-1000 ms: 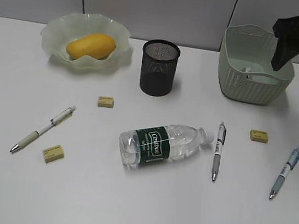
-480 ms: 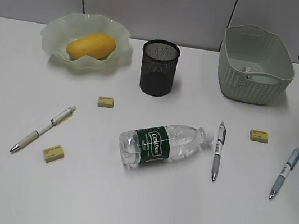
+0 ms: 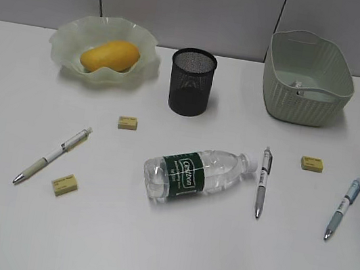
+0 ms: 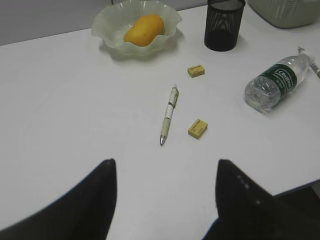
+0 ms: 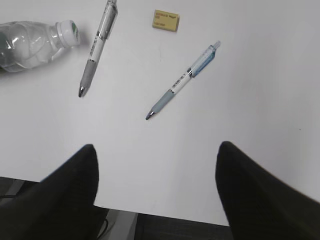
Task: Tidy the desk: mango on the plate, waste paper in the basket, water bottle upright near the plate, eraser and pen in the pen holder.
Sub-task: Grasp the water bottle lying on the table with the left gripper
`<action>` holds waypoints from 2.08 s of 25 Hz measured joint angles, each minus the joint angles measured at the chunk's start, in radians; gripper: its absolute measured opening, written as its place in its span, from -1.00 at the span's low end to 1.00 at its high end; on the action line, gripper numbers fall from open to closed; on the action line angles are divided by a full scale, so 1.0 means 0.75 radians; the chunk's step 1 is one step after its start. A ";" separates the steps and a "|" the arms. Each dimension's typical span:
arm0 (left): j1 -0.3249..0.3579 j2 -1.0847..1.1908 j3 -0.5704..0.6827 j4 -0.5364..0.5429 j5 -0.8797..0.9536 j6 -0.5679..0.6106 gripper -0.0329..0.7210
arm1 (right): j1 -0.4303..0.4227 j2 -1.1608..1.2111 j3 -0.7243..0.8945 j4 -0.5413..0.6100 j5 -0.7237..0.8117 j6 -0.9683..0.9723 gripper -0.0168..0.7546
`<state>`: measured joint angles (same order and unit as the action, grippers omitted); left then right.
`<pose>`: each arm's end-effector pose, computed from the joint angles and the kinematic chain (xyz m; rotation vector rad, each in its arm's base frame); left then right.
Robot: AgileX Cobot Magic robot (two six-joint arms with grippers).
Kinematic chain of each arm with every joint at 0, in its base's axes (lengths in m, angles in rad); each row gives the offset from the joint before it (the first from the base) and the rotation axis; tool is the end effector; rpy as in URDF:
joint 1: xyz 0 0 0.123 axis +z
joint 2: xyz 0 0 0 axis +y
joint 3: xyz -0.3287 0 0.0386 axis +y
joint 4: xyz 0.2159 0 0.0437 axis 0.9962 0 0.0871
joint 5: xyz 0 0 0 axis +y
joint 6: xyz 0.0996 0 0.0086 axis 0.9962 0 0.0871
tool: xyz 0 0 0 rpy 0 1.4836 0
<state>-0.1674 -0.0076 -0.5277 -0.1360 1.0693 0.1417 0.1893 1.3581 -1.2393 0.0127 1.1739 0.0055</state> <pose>-0.0769 0.0009 0.2642 0.3198 1.9893 -0.1781 0.2193 0.0432 0.3768 -0.2512 2.7671 0.0674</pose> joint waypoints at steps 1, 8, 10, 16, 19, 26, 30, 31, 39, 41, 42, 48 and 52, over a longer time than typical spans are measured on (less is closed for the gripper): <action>0.019 0.000 0.000 0.000 0.000 0.000 0.33 | 0.000 -0.021 0.008 0.000 -0.001 0.001 0.52; 0.195 0.000 0.000 0.000 0.001 0.001 0.33 | 0.000 -0.113 0.027 0.043 0.024 0.001 0.52; 0.203 0.000 0.000 0.000 0.001 0.001 0.33 | 0.000 -0.152 0.052 0.070 0.027 0.002 0.52; 0.205 0.000 0.000 0.000 0.001 0.001 0.33 | 0.000 -0.339 0.236 0.111 0.020 0.076 0.52; 0.205 0.000 0.000 0.000 0.001 0.001 0.33 | 0.000 -0.462 0.334 0.138 -0.022 0.102 0.52; 0.205 0.000 0.000 0.000 0.001 0.001 0.33 | 0.000 -0.809 0.556 0.139 -0.107 0.118 0.52; 0.205 0.000 0.000 -0.001 0.001 0.002 0.33 | 0.000 -0.983 0.651 0.091 -0.115 0.121 0.52; 0.205 0.000 0.000 -0.001 0.001 0.002 0.33 | 0.000 -1.028 0.672 0.072 -0.121 0.121 0.52; 0.205 0.000 0.000 -0.001 0.001 0.002 0.33 | 0.000 -1.294 0.885 -0.093 -0.139 0.121 0.52; 0.205 0.000 0.000 -0.001 0.001 0.002 0.33 | 0.000 -1.332 0.918 -0.107 -0.139 0.121 0.52; 0.205 0.000 0.000 -0.001 0.001 0.002 0.33 | 0.000 -1.348 0.923 -0.110 -0.141 0.121 0.52; 0.205 0.000 0.000 -0.001 0.001 0.002 0.33 | 0.000 -1.380 0.931 -0.108 -0.170 0.121 0.52; 0.205 0.000 0.000 -0.001 0.001 0.002 0.33 | 0.000 -1.380 0.961 -0.074 -0.188 0.097 0.52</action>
<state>-0.0140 -0.0076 -0.5277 -0.1371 1.0702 0.1428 0.1893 0.3227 -0.5183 -0.0431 1.0327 0.0780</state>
